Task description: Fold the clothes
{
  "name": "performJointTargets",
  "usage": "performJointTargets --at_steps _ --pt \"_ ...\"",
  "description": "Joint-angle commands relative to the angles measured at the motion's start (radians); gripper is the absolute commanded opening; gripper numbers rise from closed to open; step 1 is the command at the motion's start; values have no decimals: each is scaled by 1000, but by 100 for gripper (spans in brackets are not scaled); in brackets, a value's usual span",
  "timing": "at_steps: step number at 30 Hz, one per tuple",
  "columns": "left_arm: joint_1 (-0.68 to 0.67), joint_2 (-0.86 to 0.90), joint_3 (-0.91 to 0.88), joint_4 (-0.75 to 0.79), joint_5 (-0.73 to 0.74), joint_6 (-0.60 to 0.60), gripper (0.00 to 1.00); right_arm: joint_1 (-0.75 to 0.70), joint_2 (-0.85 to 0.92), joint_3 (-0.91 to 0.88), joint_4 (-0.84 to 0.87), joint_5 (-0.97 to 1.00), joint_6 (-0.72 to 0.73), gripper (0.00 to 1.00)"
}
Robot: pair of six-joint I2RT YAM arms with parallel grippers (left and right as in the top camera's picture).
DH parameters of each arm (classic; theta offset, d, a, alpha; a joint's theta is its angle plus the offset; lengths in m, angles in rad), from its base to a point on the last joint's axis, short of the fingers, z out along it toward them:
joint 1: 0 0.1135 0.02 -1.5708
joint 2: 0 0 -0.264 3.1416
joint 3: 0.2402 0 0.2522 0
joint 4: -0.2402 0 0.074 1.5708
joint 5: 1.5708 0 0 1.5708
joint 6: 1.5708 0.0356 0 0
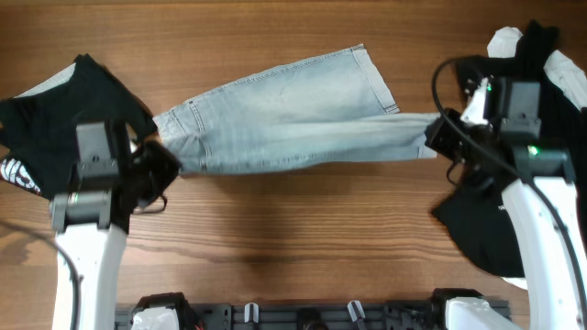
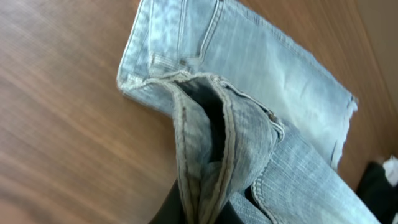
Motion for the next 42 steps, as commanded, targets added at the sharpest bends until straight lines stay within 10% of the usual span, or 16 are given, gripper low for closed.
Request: performJointTargets --at_steps 1,8,18,32,36,39,42 --pt "15 134 15 160 -68 -56 4 -5 128 19 79 -13 -71 12" --pt "18 348 15 466 -69 -104 4 65 370 106 210 -48 -126 19" --pt "39 413 15 510 -156 -307 4 146 620 378 257 109 -103 21" --pt "39 473 14 631 -260 -318 8 222 790 393 742 10 -48 24" --pt "45 551 14 768 -271 -316 25 228 797 393 752 25 -53 52" --pt "74 568 15 809 -267 -313 57 210 789 393 682 23 -60 54" --pt "134 567 29 816 -193 -257 60 200 789 393 610 21 -108 54"
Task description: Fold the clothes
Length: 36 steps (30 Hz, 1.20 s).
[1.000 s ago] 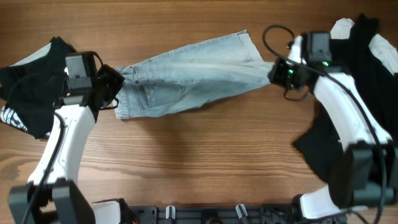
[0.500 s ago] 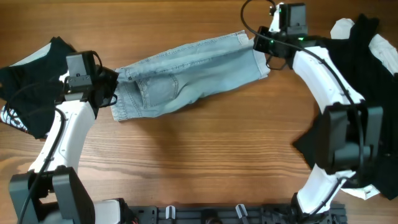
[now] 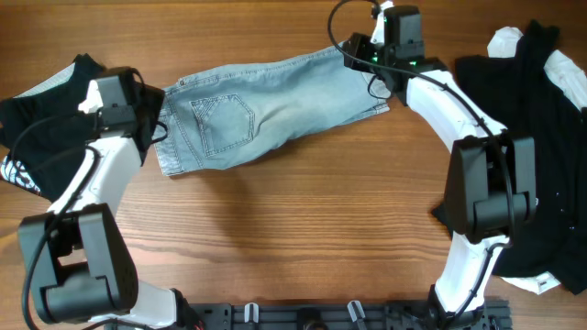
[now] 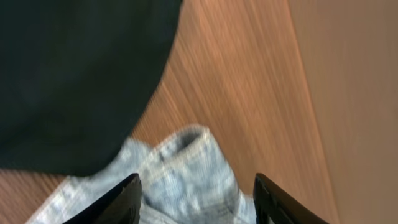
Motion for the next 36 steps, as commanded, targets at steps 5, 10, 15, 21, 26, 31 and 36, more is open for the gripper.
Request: performJointTargets --at_steps 5,10,15,21,26,31,36 --pt "116 8 28 -150 159 114 60 -3 18 -2 -129 -8 -149 50" --pt "71 12 25 -270 159 240 70 0 80 -56 -153 -1 -157 49" --pt "-4 44 25 -303 160 362 100 -1 147 -58 -256 30 -175 48" --pt "-27 130 25 -303 159 378 100 -21 145 -58 -529 419 35 30" --pt "-27 150 25 -316 160 378 96 -76 145 -58 -633 498 94 28" --pt "-27 150 25 -388 172 386 96 -103 114 -54 -620 463 106 30" --pt "-27 142 26 -361 332 460 100 -100 1 -9 -588 308 -46 33"
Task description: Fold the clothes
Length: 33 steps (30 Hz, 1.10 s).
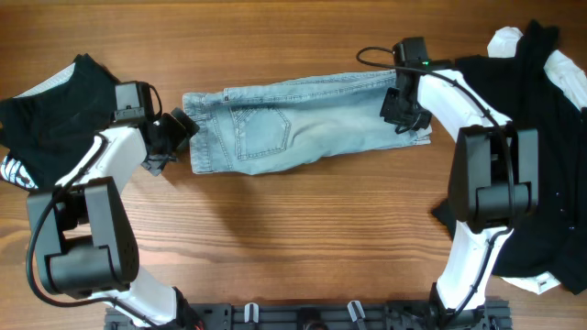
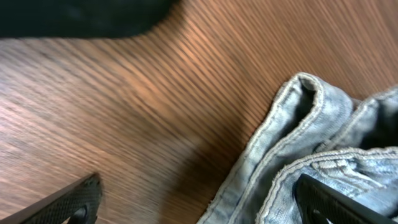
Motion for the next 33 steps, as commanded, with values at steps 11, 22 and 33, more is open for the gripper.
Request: performJointTargets --at_steps 11,22,33 --pt "-39 42 -13 92 283 97 100 29 -166 0 131 -418 -239 34" --pt "-82 90 -13 32 208 96 22 155 -69 -2 307 -455 -300 23" --pt "-82 90 -13 -24 208 97 55 156 10 11 499 -444 -246 38"
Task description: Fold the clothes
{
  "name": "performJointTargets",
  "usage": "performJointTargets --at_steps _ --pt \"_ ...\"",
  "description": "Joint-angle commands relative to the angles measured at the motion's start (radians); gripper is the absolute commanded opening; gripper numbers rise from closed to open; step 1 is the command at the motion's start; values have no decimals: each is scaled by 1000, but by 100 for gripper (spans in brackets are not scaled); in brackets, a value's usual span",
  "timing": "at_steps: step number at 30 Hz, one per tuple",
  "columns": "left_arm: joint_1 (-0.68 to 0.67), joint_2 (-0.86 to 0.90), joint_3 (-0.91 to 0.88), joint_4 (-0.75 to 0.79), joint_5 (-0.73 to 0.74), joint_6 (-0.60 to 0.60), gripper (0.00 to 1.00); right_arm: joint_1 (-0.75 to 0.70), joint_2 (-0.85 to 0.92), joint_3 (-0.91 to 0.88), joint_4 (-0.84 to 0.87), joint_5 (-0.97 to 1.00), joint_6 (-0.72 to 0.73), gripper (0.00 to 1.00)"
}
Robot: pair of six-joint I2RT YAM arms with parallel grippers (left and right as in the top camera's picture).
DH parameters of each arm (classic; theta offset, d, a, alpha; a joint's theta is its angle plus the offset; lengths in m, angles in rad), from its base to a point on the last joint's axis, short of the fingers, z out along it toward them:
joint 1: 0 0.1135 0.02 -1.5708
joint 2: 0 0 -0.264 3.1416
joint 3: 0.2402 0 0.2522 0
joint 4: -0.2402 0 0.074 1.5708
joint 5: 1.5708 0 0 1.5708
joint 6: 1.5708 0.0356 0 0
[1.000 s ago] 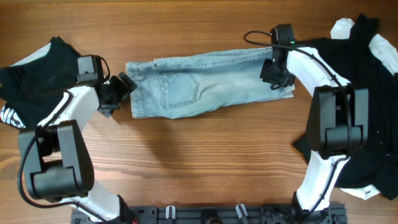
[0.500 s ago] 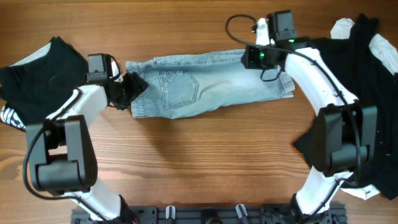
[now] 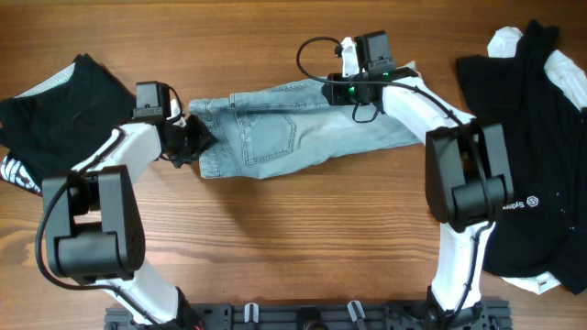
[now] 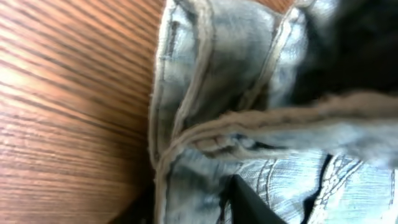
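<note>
Light blue jeans [image 3: 303, 133] lie folded lengthwise across the far middle of the table, waistband to the left. My left gripper [image 3: 193, 137] is at that waistband end. In the left wrist view the waistband seam [image 4: 249, 93] fills the frame, and denim sits pinched between the dark fingers [image 4: 252, 202] of the left gripper [image 4: 193, 208], which is shut on it. My right gripper [image 3: 347, 89] rests on the jeans' far edge near the middle. Its body hides its fingertips.
A black garment with white print [image 3: 55, 110] lies at the far left. A pile of black and white clothes [image 3: 527, 137] covers the right side. Bare wooden table [image 3: 293, 238] stretches in front of the jeans.
My left gripper was open beside the waistband and is now shut on it. My right gripper has gone from the jeans' right end to their far edge near the middle. The jeans sit slightly further right.
First both grippers held the jeans stretched between them, with one leg fanned out behind. Then the jeans lay at the back, with the left gripper open at the waistband. Later they lay in a straight band, and now the left gripper holds the waistband again.
</note>
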Motion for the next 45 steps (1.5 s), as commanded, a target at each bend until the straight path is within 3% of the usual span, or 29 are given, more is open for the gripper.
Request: performJointTargets --at_steps 1,7,15,24,29,34,42,45 --pt "-8 27 -24 -26 -32 8 55 -5 -57 18 4 -2 8 38" --pt "-8 27 -24 -11 -36 8 56 -9 -217 18 -138 -1 -5 39" --pt "-8 27 -24 -4 -40 8 58 -2 -182 -60 -333 -12 -119 32" --pt "-9 27 -24 -5 -39 8 58 4 -72 -98 -146 -21 -114 32" --pt "-9 27 -24 -4 -40 8 59 4 -13 -98 113 -20 0 33" --pt "-10 27 -24 -4 -39 8 59 4 -12 -98 309 11 84 40" --pt "-10 27 -24 -5 -39 8 58 4 43 -99 186 141 80 42" --pt "-10 27 -24 -13 -39 8 58 4 87 -99 170 142 89 49"
